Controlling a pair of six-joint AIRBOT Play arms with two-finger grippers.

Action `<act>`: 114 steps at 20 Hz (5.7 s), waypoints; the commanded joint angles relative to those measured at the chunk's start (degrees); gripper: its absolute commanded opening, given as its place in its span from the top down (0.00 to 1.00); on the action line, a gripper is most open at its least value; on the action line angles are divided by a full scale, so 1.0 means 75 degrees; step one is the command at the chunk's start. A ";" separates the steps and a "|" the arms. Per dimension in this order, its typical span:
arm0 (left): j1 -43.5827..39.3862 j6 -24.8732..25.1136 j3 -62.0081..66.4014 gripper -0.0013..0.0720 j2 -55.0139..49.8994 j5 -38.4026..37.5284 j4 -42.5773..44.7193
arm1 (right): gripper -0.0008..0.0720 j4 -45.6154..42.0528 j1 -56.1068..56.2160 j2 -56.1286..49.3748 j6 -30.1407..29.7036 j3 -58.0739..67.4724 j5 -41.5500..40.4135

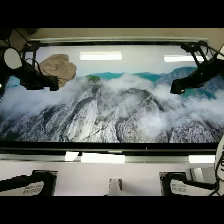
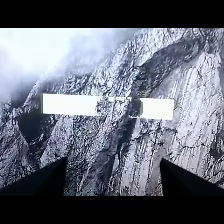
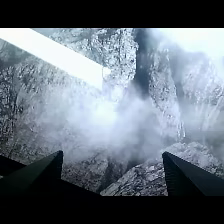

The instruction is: Fold the shirts.

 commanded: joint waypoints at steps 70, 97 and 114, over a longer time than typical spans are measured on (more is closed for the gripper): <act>-0.3984 -0.0656 -0.0093 0.00 -0.1577 0.4092 -0.2503 | 0.16 -0.0484 0.0006 0.3678 -0.0230 -0.0009 -0.0105; -0.0571 0.1279 -0.3573 0.94 -0.2072 0.3923 -0.5560 | 0.03 0.2407 0.0017 0.1865 -0.2200 -0.6965 -0.1862; -0.0341 0.2684 -0.2876 0.94 0.0825 0.4232 -0.5534 | 0.96 0.1486 0.2611 0.1527 -0.1635 -0.5939 -0.3008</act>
